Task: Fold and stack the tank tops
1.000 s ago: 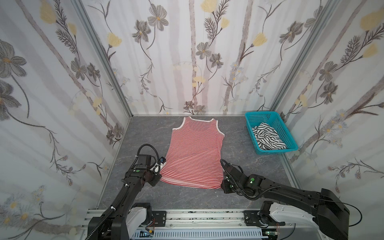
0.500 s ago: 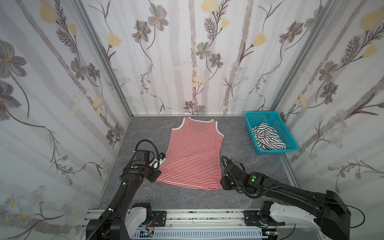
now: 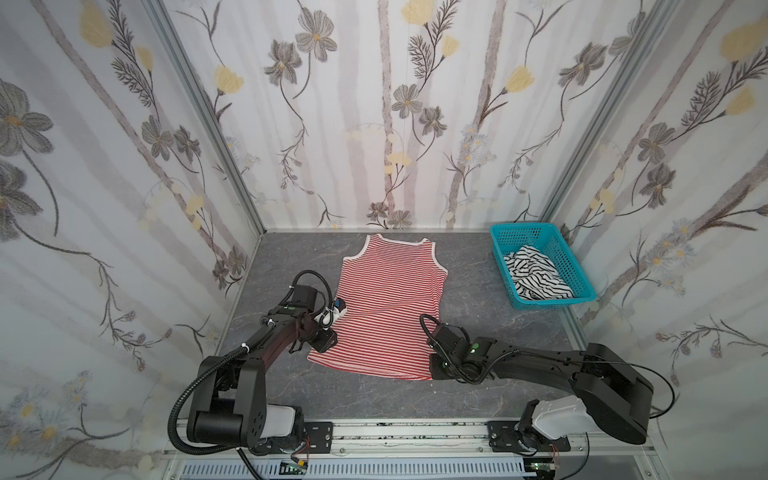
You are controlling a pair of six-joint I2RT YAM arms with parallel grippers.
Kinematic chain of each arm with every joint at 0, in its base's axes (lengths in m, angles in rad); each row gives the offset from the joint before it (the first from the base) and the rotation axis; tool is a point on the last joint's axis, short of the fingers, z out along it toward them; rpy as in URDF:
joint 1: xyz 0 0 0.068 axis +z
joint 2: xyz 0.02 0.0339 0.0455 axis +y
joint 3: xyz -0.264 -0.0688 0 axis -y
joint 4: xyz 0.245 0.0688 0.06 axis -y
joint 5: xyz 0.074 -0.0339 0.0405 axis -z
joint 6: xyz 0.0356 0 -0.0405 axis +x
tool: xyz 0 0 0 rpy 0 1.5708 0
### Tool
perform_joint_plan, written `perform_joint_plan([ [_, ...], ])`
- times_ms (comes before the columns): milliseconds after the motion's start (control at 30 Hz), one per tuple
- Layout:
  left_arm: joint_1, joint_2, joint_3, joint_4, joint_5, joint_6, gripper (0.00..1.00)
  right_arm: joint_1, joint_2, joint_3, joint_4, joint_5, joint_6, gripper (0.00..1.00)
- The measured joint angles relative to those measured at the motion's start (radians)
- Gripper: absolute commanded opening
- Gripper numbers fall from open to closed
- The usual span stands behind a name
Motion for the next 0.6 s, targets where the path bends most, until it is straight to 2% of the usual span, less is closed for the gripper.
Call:
perform_joint_plan([
  [200, -0.027, -0.012, -0.055, 0.019, -0.009, 0.000, 0.49, -0.047, -0.057, -0.060, 0.022, -0.023, -0.001, 0.35],
  [467, -0.132, -0.048, -0.133, 0.043, -0.012, -0.004, 0.53, -0.277, -0.092, -0.065, -0.044, 0.010, -0.050, 0.37],
  [600, -0.179, -0.043, -0.130, 0.045, -0.020, -0.004, 0.53, -0.343, -0.093, -0.025, -0.130, 0.069, -0.082, 0.40],
])
